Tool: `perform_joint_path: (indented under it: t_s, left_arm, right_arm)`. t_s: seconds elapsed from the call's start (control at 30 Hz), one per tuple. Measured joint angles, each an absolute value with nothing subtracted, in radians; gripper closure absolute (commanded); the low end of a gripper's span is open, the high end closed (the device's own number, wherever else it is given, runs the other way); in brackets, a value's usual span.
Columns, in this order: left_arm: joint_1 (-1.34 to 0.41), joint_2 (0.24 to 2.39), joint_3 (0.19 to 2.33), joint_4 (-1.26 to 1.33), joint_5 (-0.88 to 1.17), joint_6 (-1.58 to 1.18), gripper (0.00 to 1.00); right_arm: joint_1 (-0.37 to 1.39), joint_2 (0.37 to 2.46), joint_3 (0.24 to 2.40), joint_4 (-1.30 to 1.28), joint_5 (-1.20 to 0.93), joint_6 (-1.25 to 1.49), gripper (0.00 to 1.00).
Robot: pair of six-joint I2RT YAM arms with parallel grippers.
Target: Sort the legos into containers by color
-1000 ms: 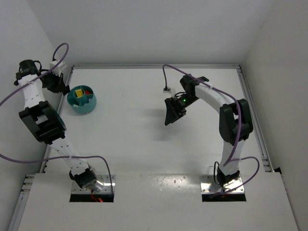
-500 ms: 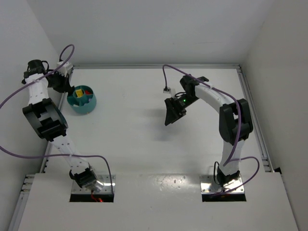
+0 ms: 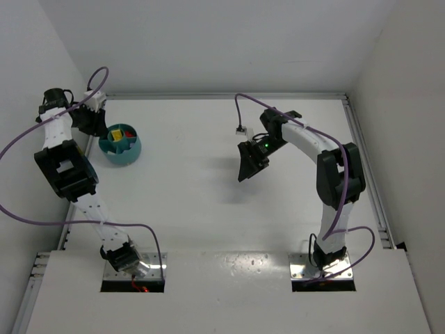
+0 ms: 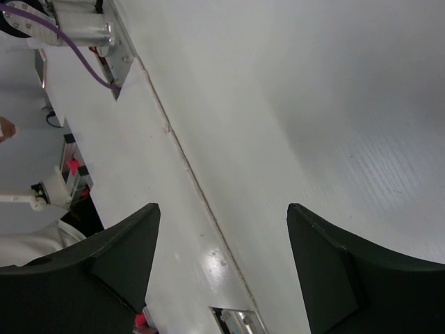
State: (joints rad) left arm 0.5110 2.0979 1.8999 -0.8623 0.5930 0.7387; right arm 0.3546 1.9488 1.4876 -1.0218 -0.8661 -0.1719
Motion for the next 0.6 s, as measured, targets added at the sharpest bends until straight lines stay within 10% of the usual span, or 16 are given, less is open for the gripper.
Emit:
perform_joint_path:
  t_s: [0.43,0.5,0.53,0.6]
  left_arm:
    - [0.52,1.937,1.876,-0.844,0.718,0.653,0.39]
    - [0.509,1.824,1.845,-0.835,0.735,0.637,0.26]
    - [0.499,1.761,1.819,-0.827,0.742,0.628,0.01]
    - [0.454,1.63,1.75,-0.806,0.755,0.607,0.0]
  right_arm:
    - [0.355,1.834,1.418,-0.923,-0.725,-0.114,0.26]
    - [0.353,1.776,1.393,-0.905,-0.678,-0.101,0.26]
    - [0.35,1.747,1.381,-0.891,-0.651,-0.091,0.25]
    - [0.347,1.693,1.355,-0.861,-0.588,-0.075,0.23]
